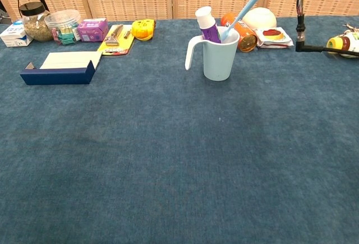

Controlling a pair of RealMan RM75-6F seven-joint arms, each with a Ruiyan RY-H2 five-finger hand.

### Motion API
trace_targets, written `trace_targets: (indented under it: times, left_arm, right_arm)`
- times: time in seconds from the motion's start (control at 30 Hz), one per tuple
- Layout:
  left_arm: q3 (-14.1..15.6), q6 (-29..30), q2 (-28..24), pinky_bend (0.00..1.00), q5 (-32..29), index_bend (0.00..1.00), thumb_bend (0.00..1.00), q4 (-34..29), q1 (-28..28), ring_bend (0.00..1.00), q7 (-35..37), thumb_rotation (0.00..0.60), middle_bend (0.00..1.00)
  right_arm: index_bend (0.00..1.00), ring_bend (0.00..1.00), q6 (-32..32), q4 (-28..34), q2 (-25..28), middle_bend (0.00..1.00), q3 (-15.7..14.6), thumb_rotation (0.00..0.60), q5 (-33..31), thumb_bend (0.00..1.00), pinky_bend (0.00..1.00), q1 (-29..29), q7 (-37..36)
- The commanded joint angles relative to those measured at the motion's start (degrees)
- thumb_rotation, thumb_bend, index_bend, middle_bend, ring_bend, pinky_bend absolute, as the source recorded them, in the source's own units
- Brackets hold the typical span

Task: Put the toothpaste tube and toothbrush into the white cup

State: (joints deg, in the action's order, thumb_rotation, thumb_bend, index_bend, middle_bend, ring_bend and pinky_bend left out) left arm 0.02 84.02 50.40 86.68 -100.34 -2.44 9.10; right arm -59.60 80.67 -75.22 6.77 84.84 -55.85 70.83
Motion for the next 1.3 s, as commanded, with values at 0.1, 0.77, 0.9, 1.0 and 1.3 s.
trace_targets:
  times: [0.1, 0.77, 0.9, 1.0, 1.3]
  left_arm:
    - [-0.09, -0.03, -0.1, 0.0, -0.23, 0.0, 0.0, 0.1, -0.01, 0.0, 0.41, 0.6, 0.0]
    - [-0.1, -0.17, -0.36, 0.0, -0.28, 0.0, 0.0, 0.41, -0.08, 0.0, 1.43, 0.6, 0.0]
    - [-0.07, -0.22, -0.48, 0.0, -0.16, 0.0, 0.0, 0.55, -0.12, 0.0, 1.73, 0.6, 0.0]
    - [-0.06, -0.16, -0.5, 0.0, -0.14, 0.0, 0.0, 0.62, -0.09, 0.0, 1.82, 0.6, 0.0]
    - [-0.01, -0.2, -0.44, 0.0, -0.06, 0.0, 0.0, 0.54, -0.13, 0.0, 1.58, 0.6, 0.0]
  right_arm:
    - [0.68, 0.0, 0.8, -0.98, -0.97, 0.09, -0.19, 0.6, 0.77, 0.43, 0.09, -0.42, 0.91]
    - [0.67, 0.0, 3.92, -4.07, -5.51, 0.09, 0.43, 0.6, 2.0, 0.44, 0.09, -2.31, 5.27]
    - [0.5, 0.0, 3.63, -4.39, -6.03, 0.09, 0.44, 0.6, 2.05, 0.44, 0.09, -2.07, 4.97]
    - [0.24, 0.0, 3.24, -4.25, -6.05, 0.08, 0.47, 0.6, 2.29, 0.44, 0.09, -1.89, 4.49]
    - [0.05, 0.0, 1.24, -3.35, -5.58, 0.06, 1.31, 0.6, 3.36, 0.44, 0.09, -1.44, 3.25]
